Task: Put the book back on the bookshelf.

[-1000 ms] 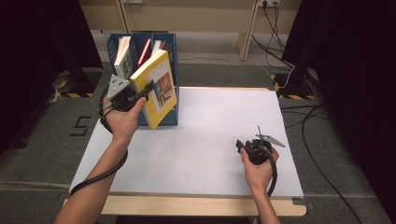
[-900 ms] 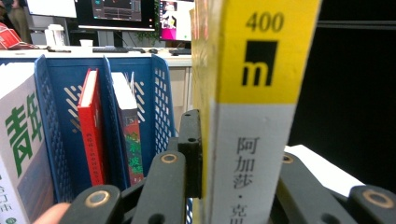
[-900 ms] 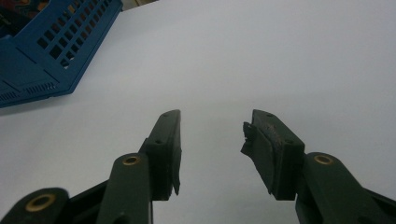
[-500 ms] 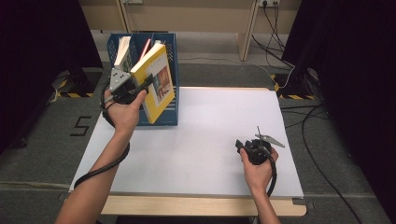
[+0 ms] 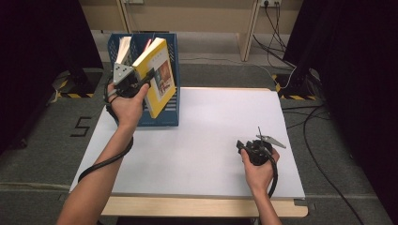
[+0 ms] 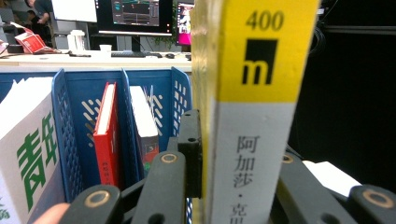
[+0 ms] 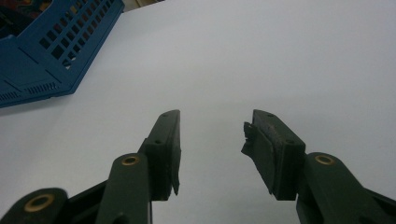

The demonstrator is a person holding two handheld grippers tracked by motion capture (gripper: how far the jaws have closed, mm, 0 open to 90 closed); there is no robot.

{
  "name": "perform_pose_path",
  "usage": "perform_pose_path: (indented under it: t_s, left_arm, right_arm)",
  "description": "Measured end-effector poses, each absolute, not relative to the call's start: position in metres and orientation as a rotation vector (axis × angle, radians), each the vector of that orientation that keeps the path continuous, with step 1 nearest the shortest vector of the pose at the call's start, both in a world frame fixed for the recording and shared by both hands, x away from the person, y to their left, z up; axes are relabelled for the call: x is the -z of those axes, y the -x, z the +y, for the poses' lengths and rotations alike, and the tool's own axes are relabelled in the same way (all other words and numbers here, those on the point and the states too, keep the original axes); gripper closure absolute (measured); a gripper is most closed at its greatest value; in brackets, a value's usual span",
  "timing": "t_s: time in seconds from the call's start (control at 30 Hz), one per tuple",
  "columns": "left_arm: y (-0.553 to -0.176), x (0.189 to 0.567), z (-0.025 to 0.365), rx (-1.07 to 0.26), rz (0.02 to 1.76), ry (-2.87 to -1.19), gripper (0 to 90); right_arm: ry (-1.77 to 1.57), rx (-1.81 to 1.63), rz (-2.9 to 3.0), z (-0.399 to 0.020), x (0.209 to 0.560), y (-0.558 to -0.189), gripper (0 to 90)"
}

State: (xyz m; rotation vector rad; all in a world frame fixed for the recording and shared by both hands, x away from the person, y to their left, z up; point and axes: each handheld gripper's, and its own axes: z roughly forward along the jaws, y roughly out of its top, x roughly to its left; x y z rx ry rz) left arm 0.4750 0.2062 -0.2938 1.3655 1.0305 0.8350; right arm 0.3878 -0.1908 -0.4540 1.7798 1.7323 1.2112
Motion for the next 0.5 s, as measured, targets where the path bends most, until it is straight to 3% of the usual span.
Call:
perform_pose_path:
  t_s: [0.5]
  left_arm:
    - [-0.492, 0.292, 0.203, -0.855, 1.046, -1.354, 75.3]
  right_arm:
    - [-1.776, -1.209, 1.731, -0.19, 0.455, -0.388, 53.8]
